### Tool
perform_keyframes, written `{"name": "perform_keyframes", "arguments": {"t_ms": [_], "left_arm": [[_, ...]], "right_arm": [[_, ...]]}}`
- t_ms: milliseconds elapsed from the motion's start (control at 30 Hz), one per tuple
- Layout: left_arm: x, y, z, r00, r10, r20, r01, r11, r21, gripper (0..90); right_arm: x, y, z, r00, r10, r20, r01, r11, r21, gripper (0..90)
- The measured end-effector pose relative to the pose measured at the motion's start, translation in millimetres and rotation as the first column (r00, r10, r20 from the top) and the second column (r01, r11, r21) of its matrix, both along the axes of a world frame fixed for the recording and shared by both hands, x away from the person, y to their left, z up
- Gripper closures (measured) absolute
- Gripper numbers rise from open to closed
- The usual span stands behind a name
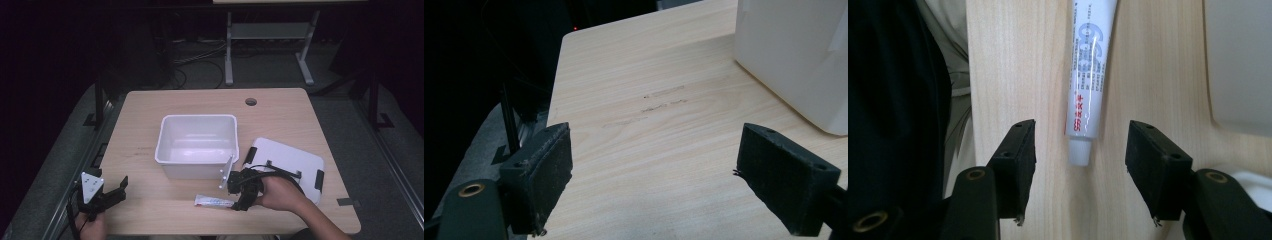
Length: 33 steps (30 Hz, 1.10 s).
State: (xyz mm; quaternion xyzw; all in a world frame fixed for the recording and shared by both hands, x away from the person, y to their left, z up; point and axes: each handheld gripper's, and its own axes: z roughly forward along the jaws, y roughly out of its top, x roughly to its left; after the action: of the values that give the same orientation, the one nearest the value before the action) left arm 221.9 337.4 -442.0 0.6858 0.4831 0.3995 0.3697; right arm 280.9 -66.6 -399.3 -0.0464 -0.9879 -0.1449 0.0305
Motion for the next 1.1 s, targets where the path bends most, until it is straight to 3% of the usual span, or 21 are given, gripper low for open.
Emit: {"name": "perform_keyframes", "arguments": {"t_ms": [667, 1100], "left_arm": [[-0.5, 0.8, 0.2, 1.0, 0.003, 0.003, -0.003, 1.0, 0.0, 14.1], [-0.7, 1.7, 0.4, 1.0, 0.004, 0.004, -0.004, 1.0, -0.002, 14.0]], "right_arm": [[5.3, 20.1, -14.4, 0.9994, 0.024, -0.024, -0.025, 1.0, -0.003, 47.5], [9.8, 29.0, -22.4, 0.9992, 0.021, -0.035, -0.022, 0.999, -0.032, 50.5]]}}
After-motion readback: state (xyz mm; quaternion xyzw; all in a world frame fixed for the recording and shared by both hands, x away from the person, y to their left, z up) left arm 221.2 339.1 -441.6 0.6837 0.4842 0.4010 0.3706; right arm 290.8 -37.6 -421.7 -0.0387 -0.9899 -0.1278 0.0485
